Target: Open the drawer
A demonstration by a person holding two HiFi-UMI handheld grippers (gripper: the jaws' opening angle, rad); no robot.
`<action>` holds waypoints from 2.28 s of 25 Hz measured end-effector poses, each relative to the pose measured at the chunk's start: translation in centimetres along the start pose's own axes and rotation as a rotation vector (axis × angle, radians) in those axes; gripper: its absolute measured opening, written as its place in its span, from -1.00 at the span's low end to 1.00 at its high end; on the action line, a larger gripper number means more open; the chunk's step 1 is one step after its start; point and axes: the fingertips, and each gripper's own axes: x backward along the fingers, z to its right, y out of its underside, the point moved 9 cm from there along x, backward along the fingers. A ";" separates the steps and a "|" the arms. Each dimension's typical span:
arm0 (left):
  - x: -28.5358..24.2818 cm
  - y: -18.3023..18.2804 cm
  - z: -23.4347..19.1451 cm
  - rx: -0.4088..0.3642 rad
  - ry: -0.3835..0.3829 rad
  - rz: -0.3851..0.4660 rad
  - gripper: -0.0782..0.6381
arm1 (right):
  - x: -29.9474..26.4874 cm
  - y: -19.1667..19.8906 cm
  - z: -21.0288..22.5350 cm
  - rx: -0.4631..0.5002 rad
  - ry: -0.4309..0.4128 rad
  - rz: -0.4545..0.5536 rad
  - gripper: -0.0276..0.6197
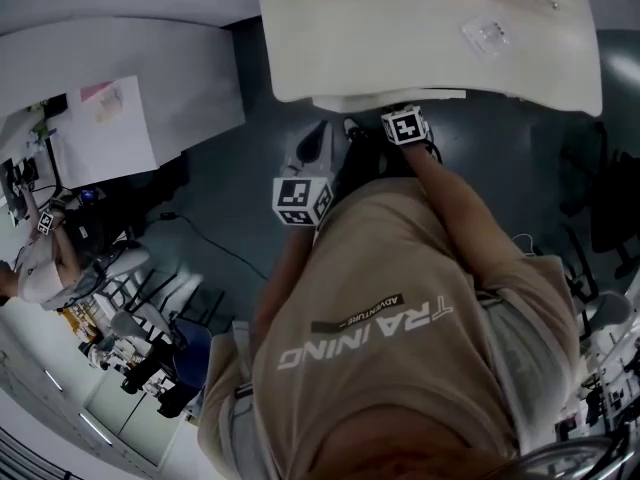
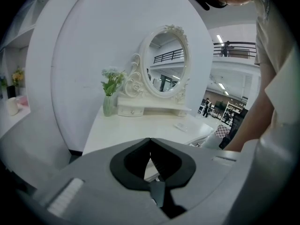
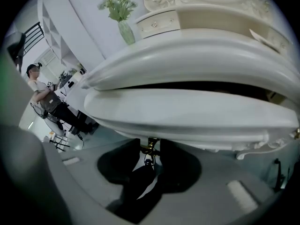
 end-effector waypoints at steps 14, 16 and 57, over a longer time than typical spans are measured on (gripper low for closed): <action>3.1 2.5 1.2 0.026 -0.036 0.016 -0.76 | 0.5 3.3 -1.8 0.116 -0.008 0.019 -0.50; 4.2 2.6 1.2 0.028 -0.003 0.021 -0.76 | 0.9 4.8 -2.5 0.116 -0.006 -0.010 -0.50; 10.8 6.0 2.1 -0.050 0.165 0.017 -0.76 | 4.6 15.9 -6.7 0.012 0.006 -0.243 -0.50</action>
